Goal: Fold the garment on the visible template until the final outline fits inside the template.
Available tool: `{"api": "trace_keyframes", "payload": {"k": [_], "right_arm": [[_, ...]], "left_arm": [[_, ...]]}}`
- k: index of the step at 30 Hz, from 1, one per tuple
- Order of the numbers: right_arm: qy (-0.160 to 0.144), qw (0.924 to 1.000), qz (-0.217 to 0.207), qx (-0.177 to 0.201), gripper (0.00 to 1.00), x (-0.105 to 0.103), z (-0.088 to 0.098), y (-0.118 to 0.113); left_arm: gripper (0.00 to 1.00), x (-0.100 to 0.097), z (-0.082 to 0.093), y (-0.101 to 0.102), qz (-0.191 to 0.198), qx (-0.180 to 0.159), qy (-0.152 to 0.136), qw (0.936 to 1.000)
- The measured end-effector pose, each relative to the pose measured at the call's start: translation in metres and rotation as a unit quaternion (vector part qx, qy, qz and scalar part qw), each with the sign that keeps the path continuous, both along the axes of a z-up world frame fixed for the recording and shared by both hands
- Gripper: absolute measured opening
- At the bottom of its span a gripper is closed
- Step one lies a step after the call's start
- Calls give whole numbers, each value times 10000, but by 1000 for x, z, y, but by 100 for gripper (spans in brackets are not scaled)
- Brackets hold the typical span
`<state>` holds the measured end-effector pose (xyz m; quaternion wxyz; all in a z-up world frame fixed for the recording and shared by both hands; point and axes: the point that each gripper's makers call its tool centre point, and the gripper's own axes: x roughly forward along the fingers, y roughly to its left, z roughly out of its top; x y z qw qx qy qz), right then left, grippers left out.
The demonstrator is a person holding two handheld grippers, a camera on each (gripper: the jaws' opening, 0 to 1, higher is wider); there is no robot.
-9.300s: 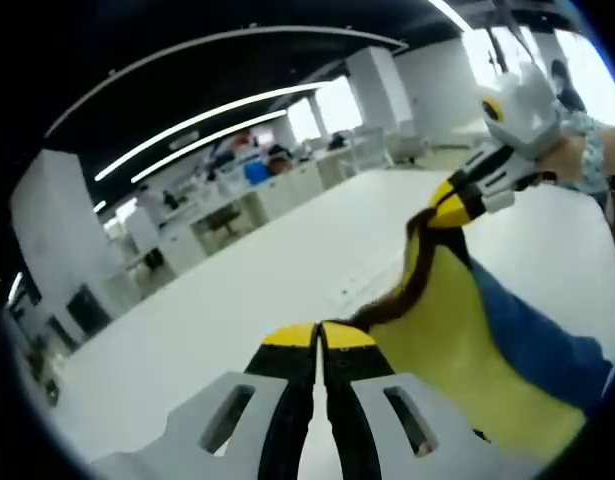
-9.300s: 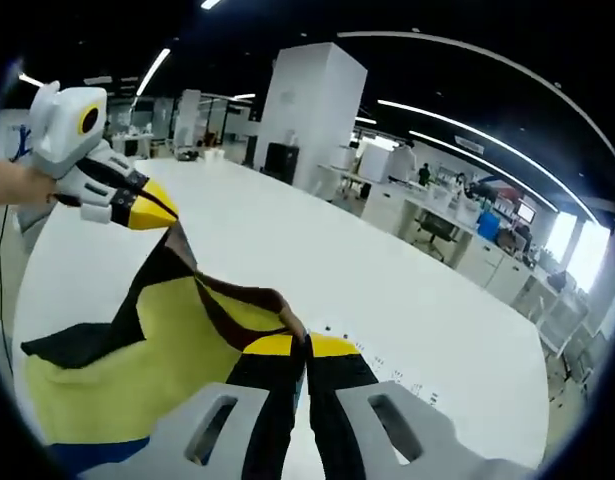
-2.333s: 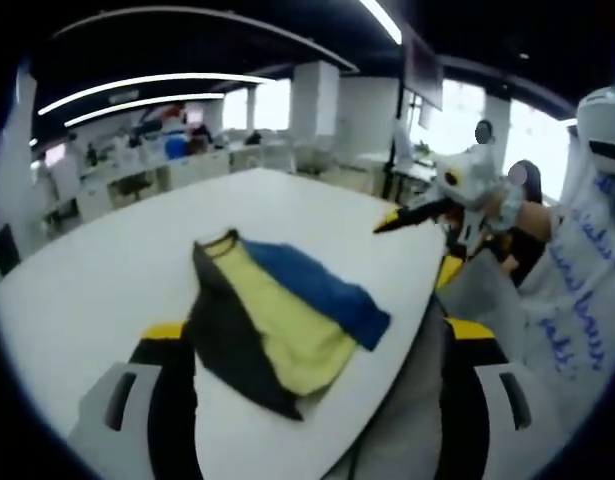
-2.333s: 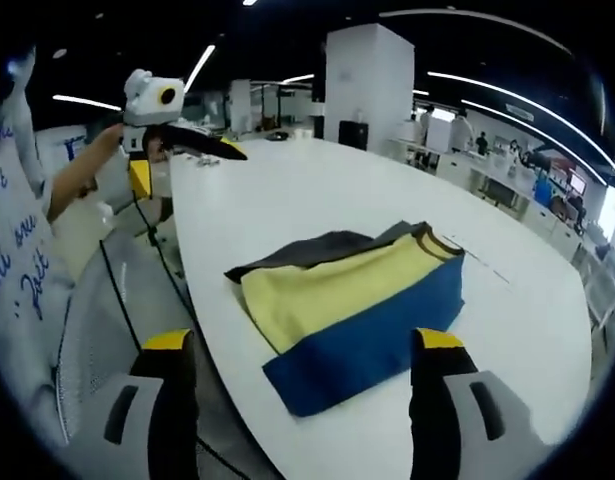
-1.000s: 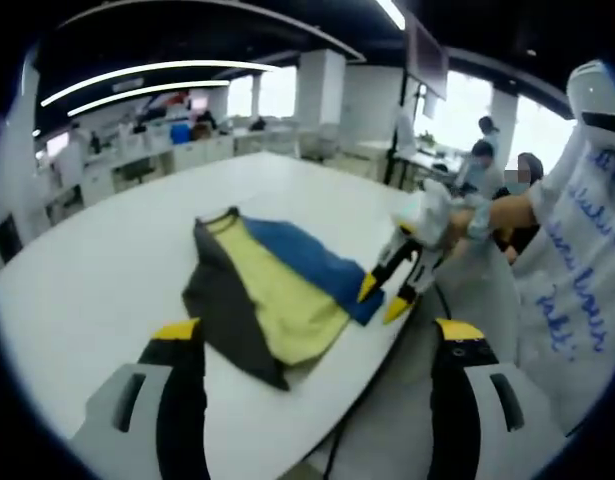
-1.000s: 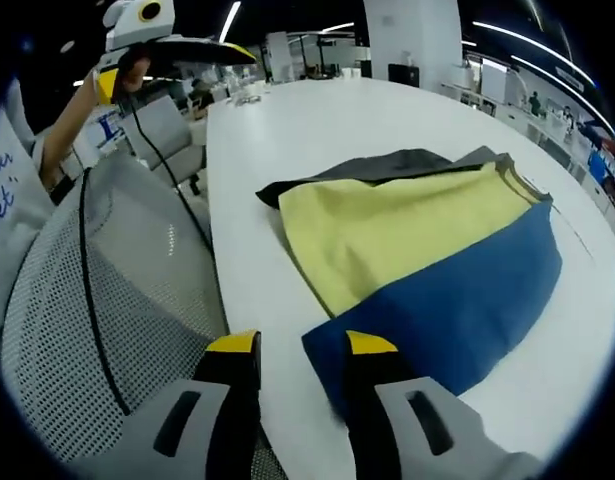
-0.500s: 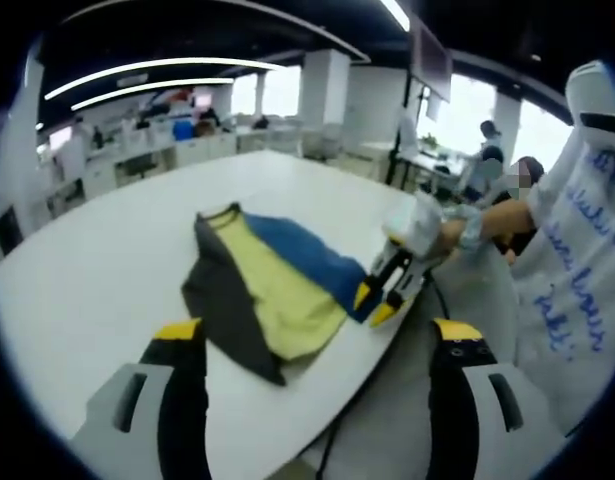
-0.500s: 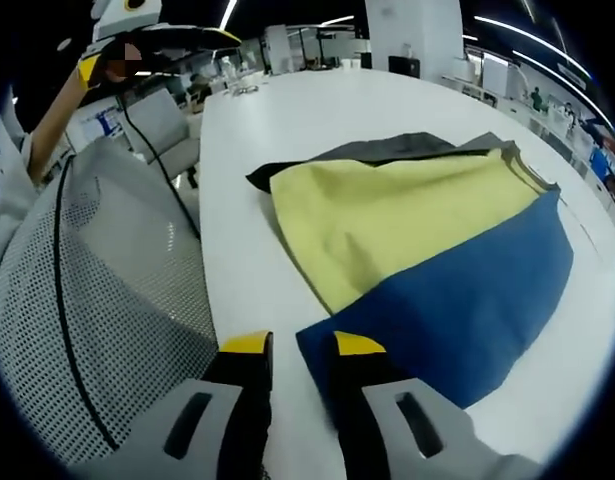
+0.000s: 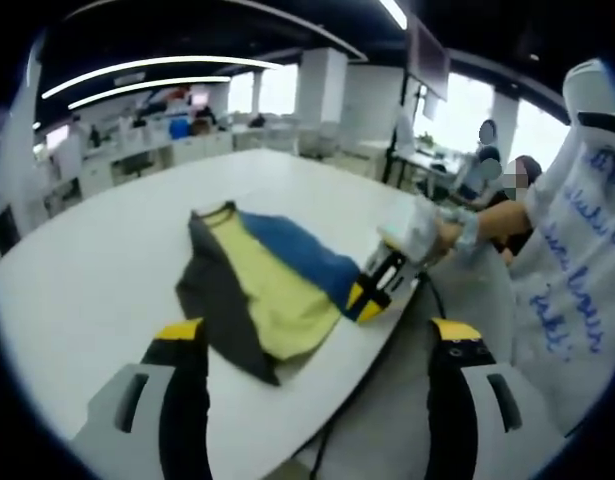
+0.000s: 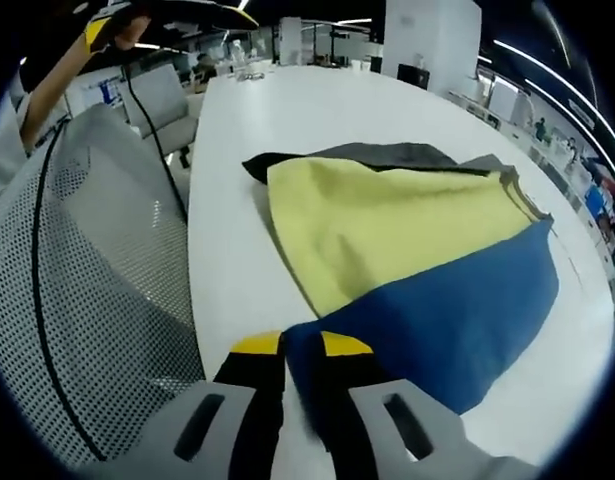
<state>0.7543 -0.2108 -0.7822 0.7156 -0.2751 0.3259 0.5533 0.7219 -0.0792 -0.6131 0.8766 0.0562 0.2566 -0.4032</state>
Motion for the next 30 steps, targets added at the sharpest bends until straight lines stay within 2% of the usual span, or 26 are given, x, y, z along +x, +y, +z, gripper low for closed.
{"api": "trace_keyframes", "payload": {"k": [4, 10, 13, 20, 23, 27, 30], "right_arm": [[-166, 9998, 92, -75, 10, 3, 0, 0], [-123, 9999, 28, -17, 9, 4, -1, 1], [-154, 9999, -21, -11, 5, 9, 0, 0], [-2, 9999, -159, 60, 4, 12, 2, -2], [-48, 9994, -263, 229, 3, 15, 13, -1], [-38, 9969, -515, 588, 3, 26, 40, -6], [-147, 9949, -656, 755, 3, 36, 60, -12]], "left_arm": [[86, 0, 0, -1, 9, 17, 9, 10000], [86, -2, -2, -3, -13, 24, 32, 10000], [86, -2, -3, -3, -8, 48, 45, 10000], [85, -3, 0, -3, 9, 65, 24, 10000], [85, -4, 2, -3, 27, 66, 10, 10000], [85, -5, 3, -1, 58, 76, 12, 10000], [85, -5, 3, -2, 73, 78, 15, 9999]]}}
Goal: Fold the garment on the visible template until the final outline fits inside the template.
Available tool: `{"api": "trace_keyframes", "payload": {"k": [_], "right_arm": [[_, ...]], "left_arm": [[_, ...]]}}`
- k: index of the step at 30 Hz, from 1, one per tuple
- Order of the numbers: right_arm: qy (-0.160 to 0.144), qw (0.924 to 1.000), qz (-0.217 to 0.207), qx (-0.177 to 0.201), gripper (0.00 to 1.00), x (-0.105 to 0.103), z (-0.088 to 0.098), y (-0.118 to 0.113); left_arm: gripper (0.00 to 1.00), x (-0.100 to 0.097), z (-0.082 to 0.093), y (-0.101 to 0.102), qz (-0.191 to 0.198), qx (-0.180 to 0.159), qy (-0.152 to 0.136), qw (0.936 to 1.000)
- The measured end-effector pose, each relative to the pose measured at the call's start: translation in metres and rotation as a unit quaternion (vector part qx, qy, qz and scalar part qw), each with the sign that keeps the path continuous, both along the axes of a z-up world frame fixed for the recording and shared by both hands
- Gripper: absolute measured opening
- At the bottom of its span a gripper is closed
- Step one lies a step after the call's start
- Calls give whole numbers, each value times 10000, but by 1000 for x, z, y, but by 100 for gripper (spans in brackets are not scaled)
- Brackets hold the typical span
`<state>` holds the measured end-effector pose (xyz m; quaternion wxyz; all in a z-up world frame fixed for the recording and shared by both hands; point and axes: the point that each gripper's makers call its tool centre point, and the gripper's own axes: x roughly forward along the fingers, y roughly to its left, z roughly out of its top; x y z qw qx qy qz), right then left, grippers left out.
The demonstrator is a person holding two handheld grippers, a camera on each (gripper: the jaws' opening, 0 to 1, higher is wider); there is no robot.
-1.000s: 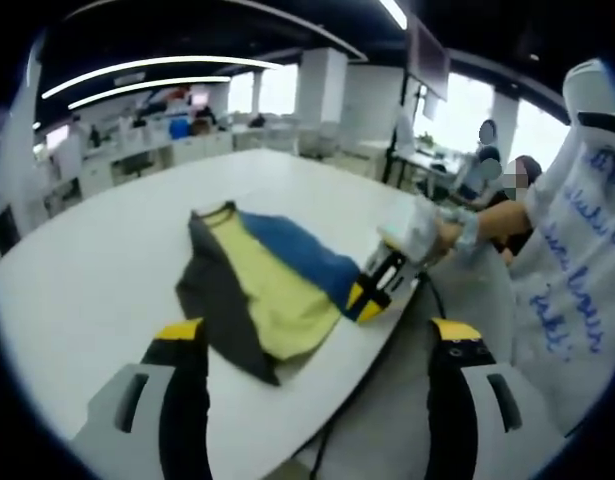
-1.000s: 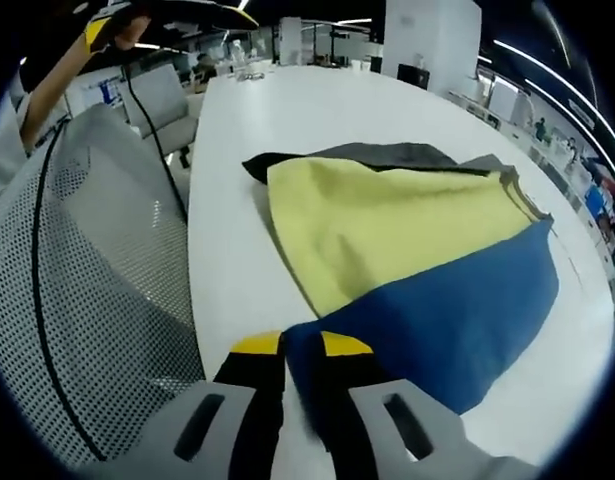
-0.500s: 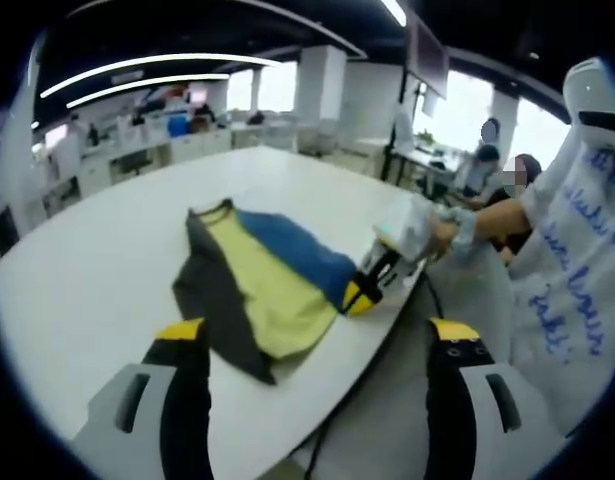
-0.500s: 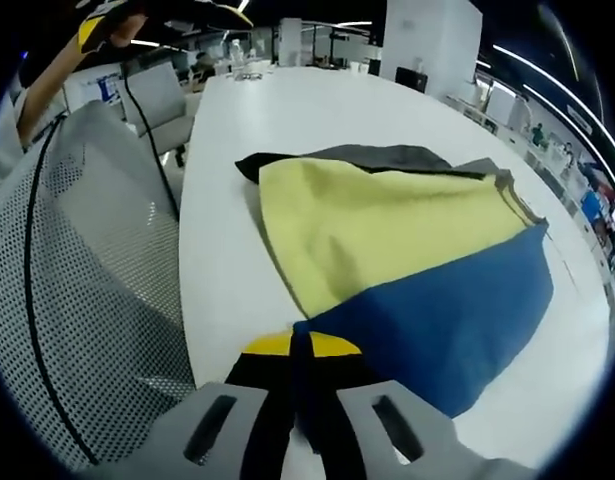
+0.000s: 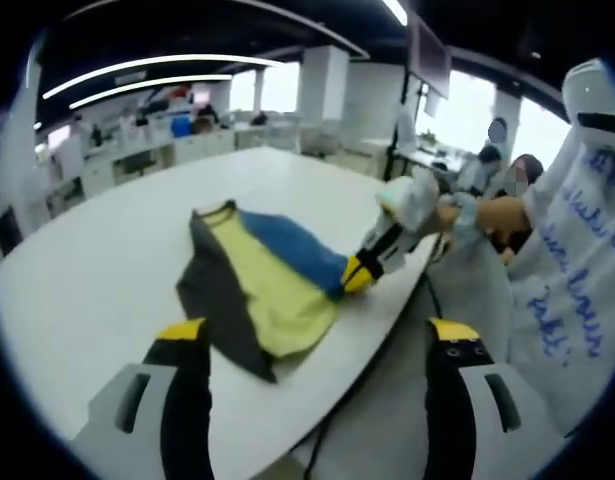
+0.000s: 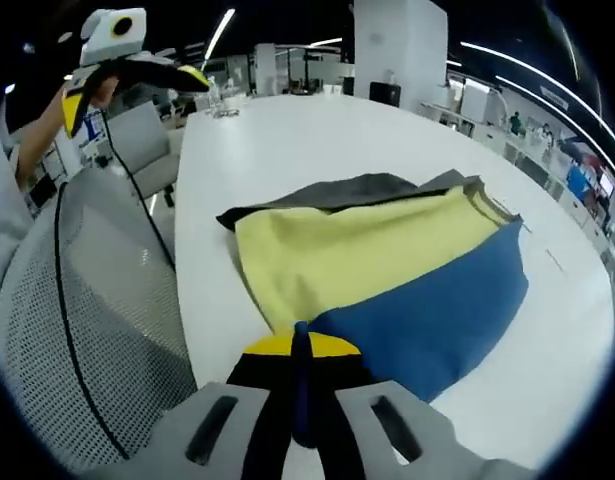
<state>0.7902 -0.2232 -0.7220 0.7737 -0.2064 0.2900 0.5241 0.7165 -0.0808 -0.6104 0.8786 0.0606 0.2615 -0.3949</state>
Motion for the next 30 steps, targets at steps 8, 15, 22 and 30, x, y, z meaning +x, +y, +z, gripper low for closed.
{"api": "trace_keyframes", "payload": {"k": [8, 15, 22, 30], "right_arm": [[-195, 9988, -308, 320, 3, 23, 39, -25], [-242, 9957, -746, 494, 3, 43, 55, -53], [-448, 9899, -1157, 683, 3, 73, 75, -85], [-700, 9806, -1657, 780, 3, 104, 94, -128]], "left_arm": [[84, 0, 1, -4, -35, -6, 13, 10000], [83, 0, 3, -5, -3, -9, 9, 10000], [83, -2, 5, -6, 63, 12, -8, 10000], [83, -4, 5, -9, 112, 46, -12, 9999]]}}
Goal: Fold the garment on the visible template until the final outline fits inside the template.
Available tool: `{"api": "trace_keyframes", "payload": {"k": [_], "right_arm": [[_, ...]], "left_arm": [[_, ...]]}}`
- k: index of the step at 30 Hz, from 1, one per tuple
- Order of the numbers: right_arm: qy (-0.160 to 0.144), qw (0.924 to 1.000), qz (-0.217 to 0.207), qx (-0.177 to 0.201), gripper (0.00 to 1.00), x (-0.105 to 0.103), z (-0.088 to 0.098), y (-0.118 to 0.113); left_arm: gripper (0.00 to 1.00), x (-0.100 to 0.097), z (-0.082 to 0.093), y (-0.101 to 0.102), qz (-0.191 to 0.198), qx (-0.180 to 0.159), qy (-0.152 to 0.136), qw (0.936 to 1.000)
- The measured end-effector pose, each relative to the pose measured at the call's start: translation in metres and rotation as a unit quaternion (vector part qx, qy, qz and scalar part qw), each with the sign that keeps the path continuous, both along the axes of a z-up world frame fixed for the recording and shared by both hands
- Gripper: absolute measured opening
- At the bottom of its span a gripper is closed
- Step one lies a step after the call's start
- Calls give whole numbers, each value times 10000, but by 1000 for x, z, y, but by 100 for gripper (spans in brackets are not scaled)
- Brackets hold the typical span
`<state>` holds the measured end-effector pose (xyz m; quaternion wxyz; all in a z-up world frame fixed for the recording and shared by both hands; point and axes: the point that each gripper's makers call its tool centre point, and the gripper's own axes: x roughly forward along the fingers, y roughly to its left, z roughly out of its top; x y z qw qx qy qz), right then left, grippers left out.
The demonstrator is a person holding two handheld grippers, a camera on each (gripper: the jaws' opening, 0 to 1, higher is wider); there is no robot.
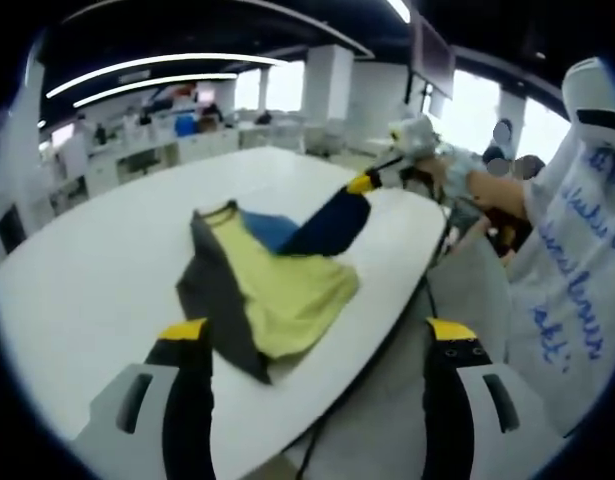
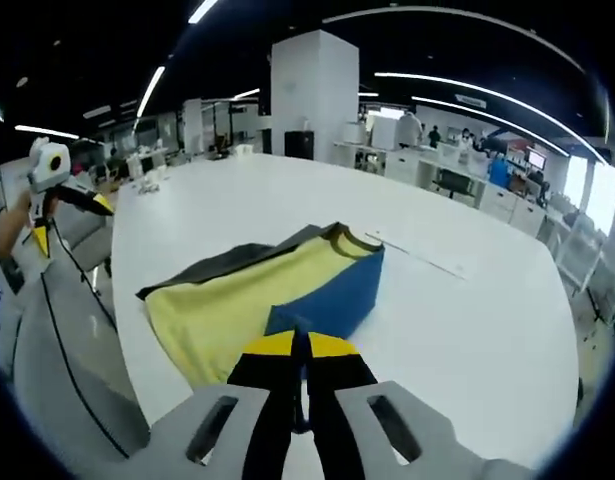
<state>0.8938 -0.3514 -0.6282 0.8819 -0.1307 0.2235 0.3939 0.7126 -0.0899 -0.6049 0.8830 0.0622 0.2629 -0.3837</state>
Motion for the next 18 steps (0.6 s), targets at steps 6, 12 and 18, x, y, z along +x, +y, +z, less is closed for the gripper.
{"api": "trace_keyframes", "payload": {"k": [6, 12, 18], "right_arm": [[-9, 9992, -332, 206, 3, 15, 3, -26], [-15, 9983, -546, 225, 3, 32, 3, -56], [28, 9972, -707, 260, 3, 33, 4, -73]], "left_arm": [[83, 1, 1, -6, 47, -6, -18, 10000], [83, -2, 0, -13, 64, 4, 4, 10000], [83, -3, -3, -17, 218, 0, 37, 9998]]}}
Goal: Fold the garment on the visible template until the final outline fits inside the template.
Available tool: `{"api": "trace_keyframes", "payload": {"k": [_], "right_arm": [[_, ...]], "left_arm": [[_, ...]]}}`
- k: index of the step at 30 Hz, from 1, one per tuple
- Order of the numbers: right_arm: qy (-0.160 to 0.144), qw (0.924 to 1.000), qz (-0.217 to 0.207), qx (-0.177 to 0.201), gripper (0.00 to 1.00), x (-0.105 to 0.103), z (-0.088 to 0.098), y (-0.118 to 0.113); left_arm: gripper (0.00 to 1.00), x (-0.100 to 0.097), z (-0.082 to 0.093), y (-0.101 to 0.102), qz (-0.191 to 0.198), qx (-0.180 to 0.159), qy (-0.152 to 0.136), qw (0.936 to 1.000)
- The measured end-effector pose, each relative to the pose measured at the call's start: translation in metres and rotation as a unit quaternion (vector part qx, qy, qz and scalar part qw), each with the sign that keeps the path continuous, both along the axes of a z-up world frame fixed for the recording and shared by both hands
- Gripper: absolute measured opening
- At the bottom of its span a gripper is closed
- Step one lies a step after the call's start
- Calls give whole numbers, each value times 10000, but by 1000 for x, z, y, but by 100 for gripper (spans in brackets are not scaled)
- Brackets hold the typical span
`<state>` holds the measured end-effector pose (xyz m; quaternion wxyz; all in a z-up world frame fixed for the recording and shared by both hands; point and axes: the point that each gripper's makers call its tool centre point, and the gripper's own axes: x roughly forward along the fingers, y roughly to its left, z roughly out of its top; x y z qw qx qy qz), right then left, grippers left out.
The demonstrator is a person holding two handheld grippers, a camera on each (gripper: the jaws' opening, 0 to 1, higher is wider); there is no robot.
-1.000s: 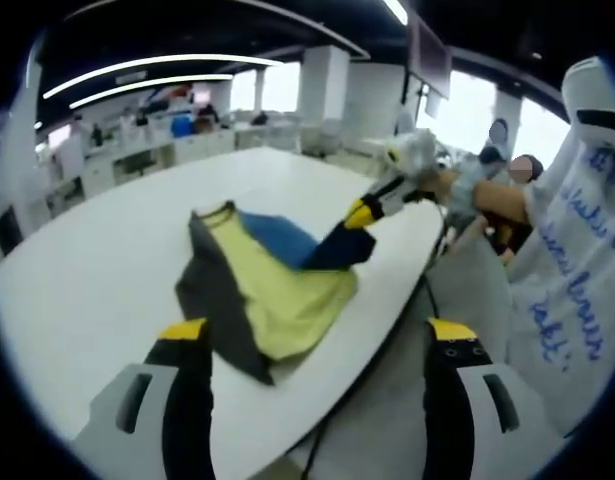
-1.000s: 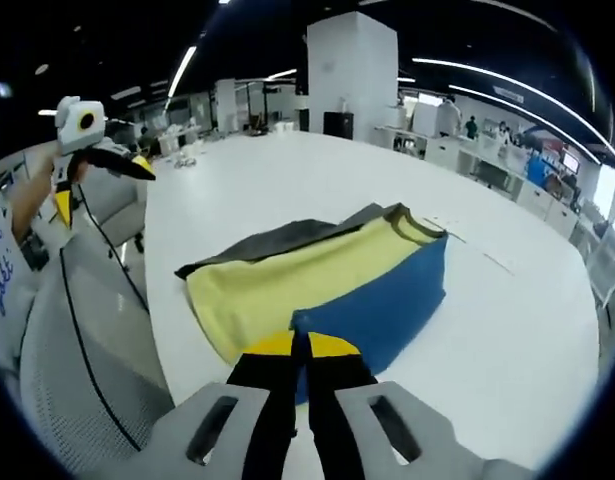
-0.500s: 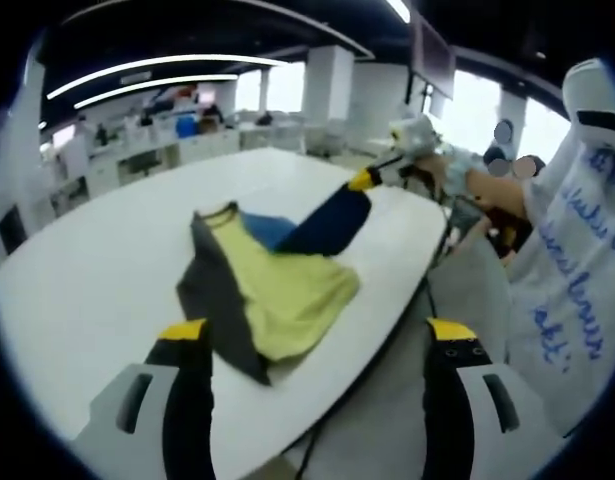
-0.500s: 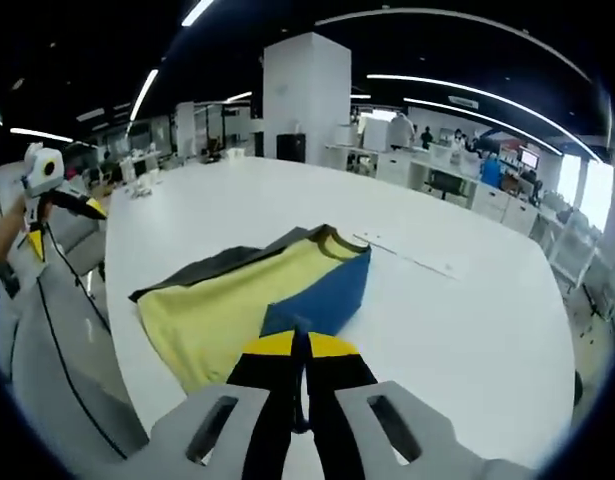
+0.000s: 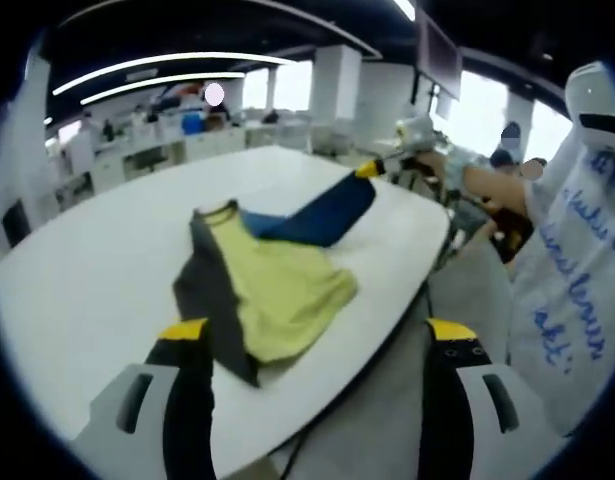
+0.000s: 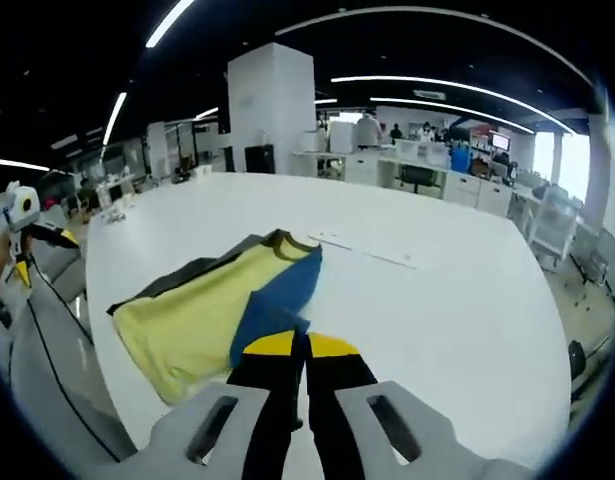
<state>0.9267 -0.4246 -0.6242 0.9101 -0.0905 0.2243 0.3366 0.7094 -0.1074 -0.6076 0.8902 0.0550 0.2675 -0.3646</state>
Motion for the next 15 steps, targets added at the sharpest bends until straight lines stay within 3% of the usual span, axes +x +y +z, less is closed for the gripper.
{"api": "trace_keyframes", "payload": {"k": [6, 15], "right_arm": [[-13, 9995, -113, -293, 3, -1, -6, -16], [96, 9990, -400, -202, 3, 26, -21, -65]], "left_arm": [[83, -2, 3, -5, 102, -3, -12, 9999], [83, -4, 6, -13, 192, 108, -24, 9998]]}}
